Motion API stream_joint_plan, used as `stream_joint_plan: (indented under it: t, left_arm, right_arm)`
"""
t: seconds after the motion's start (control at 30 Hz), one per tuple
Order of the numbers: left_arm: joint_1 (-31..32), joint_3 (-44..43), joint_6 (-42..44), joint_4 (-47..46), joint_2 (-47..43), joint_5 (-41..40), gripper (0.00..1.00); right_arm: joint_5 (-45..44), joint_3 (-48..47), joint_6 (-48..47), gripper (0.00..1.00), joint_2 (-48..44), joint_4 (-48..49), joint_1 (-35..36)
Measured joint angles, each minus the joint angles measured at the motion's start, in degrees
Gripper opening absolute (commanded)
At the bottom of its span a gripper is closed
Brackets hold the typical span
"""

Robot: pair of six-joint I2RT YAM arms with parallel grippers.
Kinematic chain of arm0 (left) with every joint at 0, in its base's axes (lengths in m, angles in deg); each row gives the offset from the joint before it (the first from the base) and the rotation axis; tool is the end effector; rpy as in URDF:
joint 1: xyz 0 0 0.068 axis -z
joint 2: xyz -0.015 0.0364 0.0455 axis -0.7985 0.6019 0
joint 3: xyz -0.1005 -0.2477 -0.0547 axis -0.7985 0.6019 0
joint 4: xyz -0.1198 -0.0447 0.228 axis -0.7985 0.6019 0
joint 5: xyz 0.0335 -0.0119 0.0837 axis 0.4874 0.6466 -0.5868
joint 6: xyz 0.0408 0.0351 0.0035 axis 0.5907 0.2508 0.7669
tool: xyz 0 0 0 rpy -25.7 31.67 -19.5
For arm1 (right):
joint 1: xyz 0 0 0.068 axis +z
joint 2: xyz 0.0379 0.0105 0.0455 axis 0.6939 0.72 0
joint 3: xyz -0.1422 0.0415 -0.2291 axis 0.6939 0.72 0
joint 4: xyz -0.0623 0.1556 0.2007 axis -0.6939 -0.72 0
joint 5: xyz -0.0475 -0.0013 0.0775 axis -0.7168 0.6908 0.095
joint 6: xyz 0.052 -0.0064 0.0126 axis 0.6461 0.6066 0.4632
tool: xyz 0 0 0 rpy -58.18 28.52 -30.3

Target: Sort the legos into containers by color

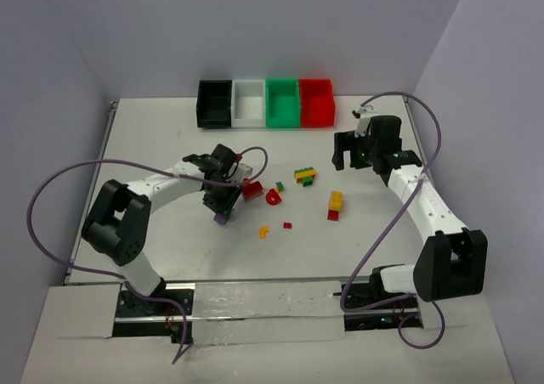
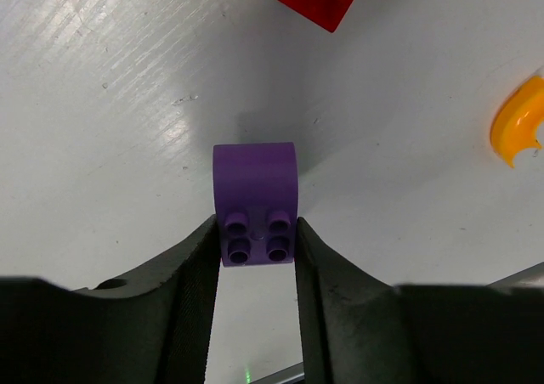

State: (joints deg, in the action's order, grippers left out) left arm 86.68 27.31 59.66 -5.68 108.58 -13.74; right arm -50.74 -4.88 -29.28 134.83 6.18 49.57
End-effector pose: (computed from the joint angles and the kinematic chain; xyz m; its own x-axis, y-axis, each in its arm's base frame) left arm 0.2585 -0.1762 0.1808 -0.8010 0.5483 -0.2405 0.5795 0.8109 -0.0811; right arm 0.2842 0.0351 0.2876 -0.6161 -0.1094 -0.7800 -0.2810 0.9557 0.0879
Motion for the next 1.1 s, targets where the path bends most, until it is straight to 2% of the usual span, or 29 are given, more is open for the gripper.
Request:
stream_joint_plan:
  t: [0.17, 0.33, 0.5, 0.6, 0.7, 0.87, 1.1]
  left_arm:
    - [0.02, -0.02, -0.04, 0.03, 0.0, 0.09, 0.0]
    - [-0.89, -0.31, 0.12, 0.44, -1.41, 2.51, 0.0]
    - [-8.76, -4.99, -1.74, 0.4, -11.31, 17.03, 0.0]
    - [-12.0, -7.62, -6.23, -5.42, -18.79, 26.42, 0.0]
    - [-12.47, -7.84, -12.23, -12.07, -23.06, 38.01, 0.0]
    - [-14.03, -5.0, -26.8, -24.18, -20.19, 55.26, 0.0]
    - [-15.8, 2.67, -48.87, -41.85, -16.78, 66.57, 0.0]
  right_arm:
    - [0.58, -0.62, -0.02, 1.0, 0.43, -0.7, 0.0]
    - [6.84, -2.97, 0.05, 1.0, 0.53, -2.25, 0.0]
    - [17.98, -5.6, 1.97, 1.0, -0.25, -2.11, 0.93]
    - [20.72, -7.96, 2.65, 1.0, -1.27, -2.18, 4.19]
    - [21.03, -12.08, 1.57, 0.99, -1.77, -2.32, 10.72]
    - [20.47, -21.3, -3.73, 0.94, -1.79, -4.02, 21.98]
    - [16.5, -27.12, -14.08, 0.93, -0.95, -8.76, 32.21]
